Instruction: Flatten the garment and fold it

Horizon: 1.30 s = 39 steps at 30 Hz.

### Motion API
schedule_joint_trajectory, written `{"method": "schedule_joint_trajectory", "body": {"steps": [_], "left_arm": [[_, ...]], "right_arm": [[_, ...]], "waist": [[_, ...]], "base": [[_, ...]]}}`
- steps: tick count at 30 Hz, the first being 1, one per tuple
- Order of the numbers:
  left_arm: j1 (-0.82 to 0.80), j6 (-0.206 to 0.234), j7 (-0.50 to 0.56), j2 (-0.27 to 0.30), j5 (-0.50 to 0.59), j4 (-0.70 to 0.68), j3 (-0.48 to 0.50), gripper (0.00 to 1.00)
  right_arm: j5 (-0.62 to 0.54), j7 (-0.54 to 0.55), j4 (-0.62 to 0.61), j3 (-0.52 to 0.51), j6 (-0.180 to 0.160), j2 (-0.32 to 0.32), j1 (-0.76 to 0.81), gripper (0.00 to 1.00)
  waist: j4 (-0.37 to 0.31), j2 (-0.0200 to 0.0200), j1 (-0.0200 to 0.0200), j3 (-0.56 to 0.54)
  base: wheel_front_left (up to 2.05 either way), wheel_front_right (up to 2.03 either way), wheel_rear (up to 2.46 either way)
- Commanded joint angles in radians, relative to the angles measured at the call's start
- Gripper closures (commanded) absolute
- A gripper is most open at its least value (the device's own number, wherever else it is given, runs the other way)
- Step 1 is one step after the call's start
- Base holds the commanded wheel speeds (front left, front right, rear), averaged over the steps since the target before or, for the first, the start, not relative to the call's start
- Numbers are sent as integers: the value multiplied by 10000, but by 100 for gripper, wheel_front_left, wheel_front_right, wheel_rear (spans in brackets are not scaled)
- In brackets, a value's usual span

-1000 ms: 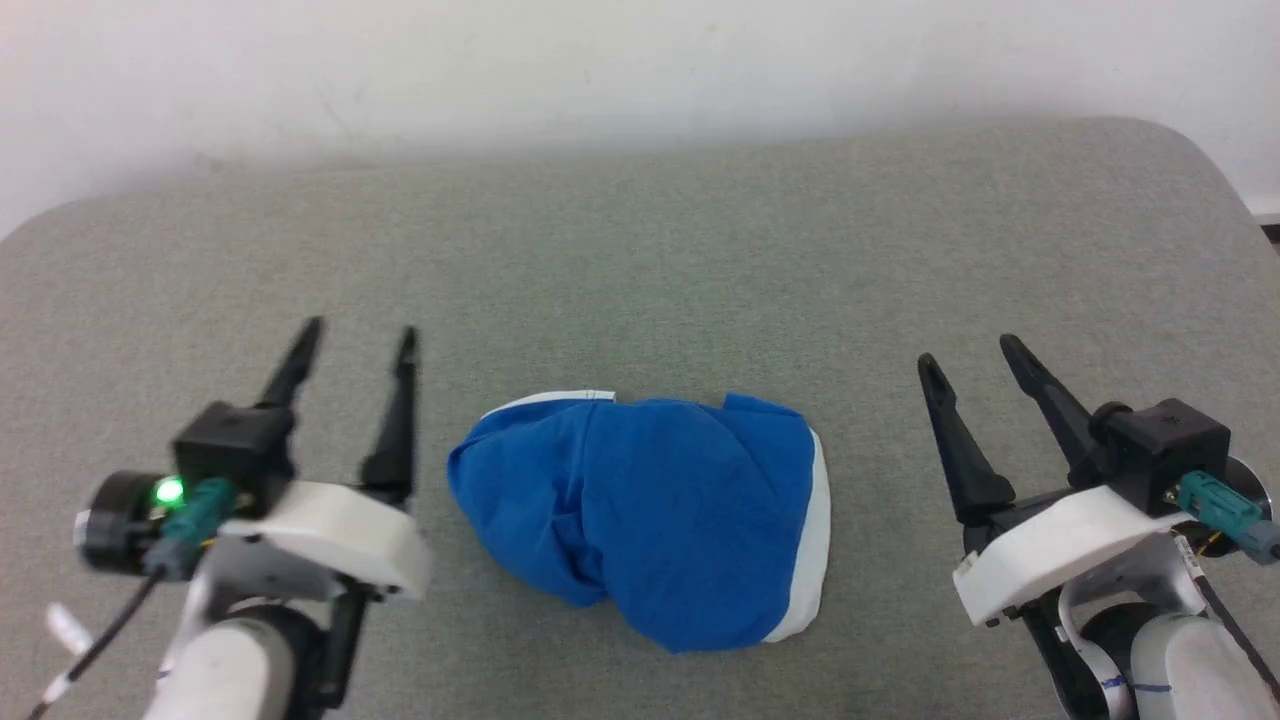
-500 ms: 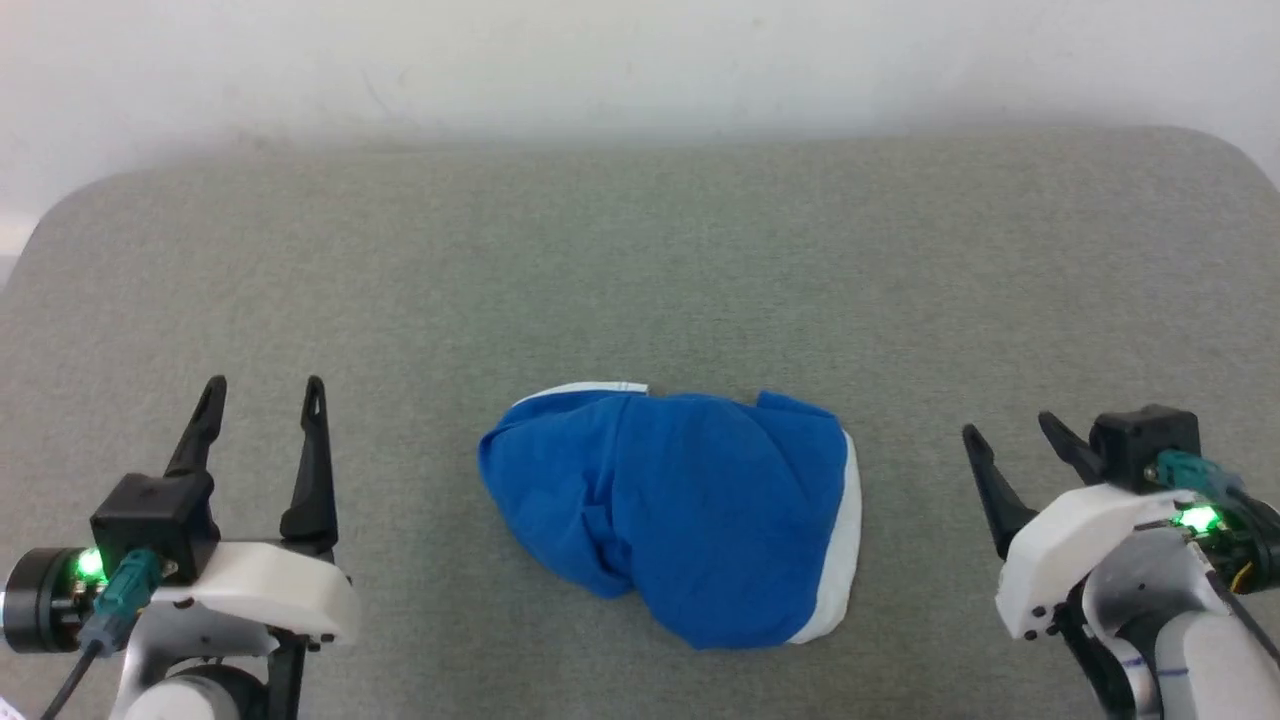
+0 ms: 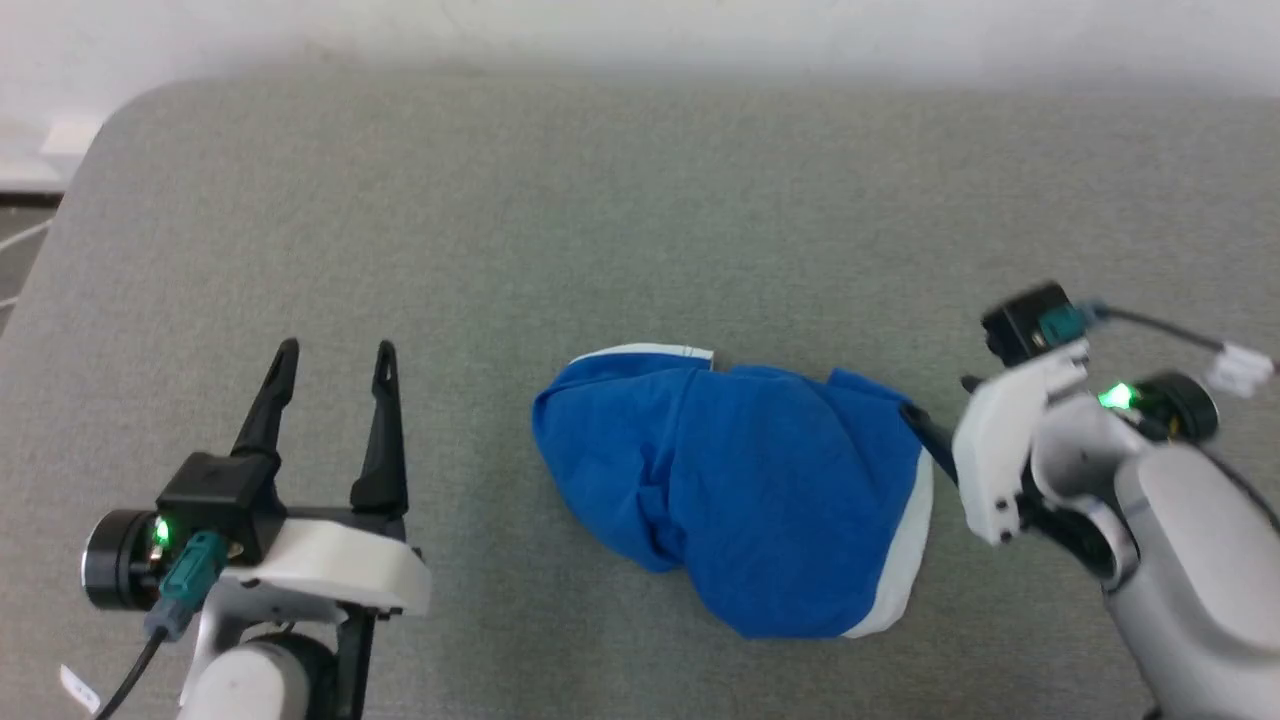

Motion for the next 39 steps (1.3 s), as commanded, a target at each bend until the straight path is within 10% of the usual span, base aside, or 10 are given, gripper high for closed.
{"method": "schedule_joint_trajectory", "body": {"steps": [1, 16, 17, 20, 39], "left_arm": [[-238, -9, -113, -60, 55, 54, -53, 0], [-861, -82, -742, -540, -61, 522, -449, 0], [-867, -79, -767, -550, -66, 557, -459, 0], [-885, -62, -797, -555, -83, 666, -464, 0], [-575, 31, -331, -304, -148, 667, -564, 0]], "right_arm": [[366, 148, 249, 431, -17, -142, -590, 0], [2555, 1700, 3544, 3765, -17, -701, -2740, 2], [2678, 1786, 3689, 3805, -17, -688, -2718, 46], [2847, 1674, 3834, 3949, -17, -687, -2756, 100], [1456, -4761, 2937, 2494, -17, -232, -4889, 100]], "waist": [[290, 0, -1, 388], [1088, 0, -1, 1170], [1110, 0, -1, 1157], [1119, 0, -1, 1036], [409, 0, -1, -38]], "base": [[0, 0, 0], [0, 0, 0], [0, 0, 0], [0, 0, 0], [0, 0, 0]]}}
